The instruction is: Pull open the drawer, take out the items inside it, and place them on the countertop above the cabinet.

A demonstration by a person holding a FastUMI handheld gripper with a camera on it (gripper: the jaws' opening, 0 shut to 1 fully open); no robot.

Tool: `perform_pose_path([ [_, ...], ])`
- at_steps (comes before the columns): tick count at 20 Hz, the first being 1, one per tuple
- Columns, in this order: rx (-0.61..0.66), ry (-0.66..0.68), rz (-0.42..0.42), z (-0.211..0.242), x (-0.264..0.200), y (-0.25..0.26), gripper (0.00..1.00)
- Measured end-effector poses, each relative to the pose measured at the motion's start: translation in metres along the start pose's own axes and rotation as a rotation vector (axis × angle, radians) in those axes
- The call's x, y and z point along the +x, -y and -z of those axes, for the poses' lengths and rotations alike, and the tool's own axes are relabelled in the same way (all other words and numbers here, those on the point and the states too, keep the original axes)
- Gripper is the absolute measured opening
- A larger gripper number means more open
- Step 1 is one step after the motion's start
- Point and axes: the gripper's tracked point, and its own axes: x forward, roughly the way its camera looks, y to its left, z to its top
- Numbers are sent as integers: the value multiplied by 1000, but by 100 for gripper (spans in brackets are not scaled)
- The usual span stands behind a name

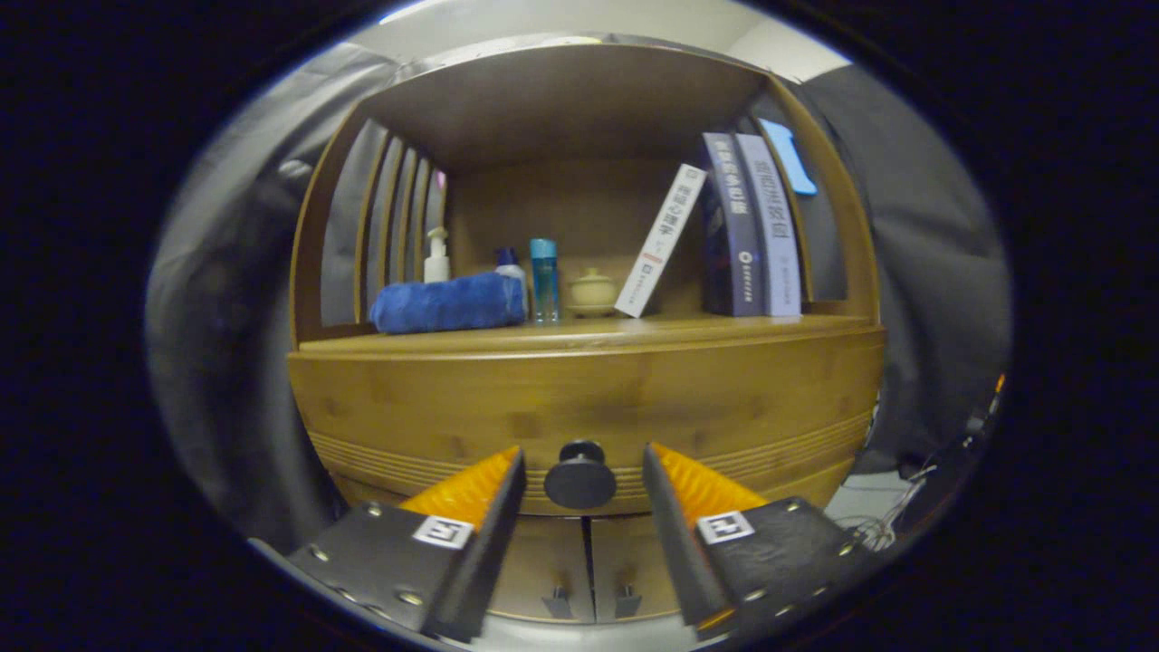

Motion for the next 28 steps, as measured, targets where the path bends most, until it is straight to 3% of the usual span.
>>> perform_pose_path([
  [3, 2, 12, 33, 0, 8, 1, 44],
  [7, 27, 49, 54, -2, 13, 1, 44],
  [10, -40, 24, -20, 13, 17, -4, 44],
  [12, 6, -8, -35, 13, 12, 0, 34],
  [15, 17, -5, -33, 13, -8, 1, 28],
  [28, 74, -66, -38, 28, -140, -4, 27],
])
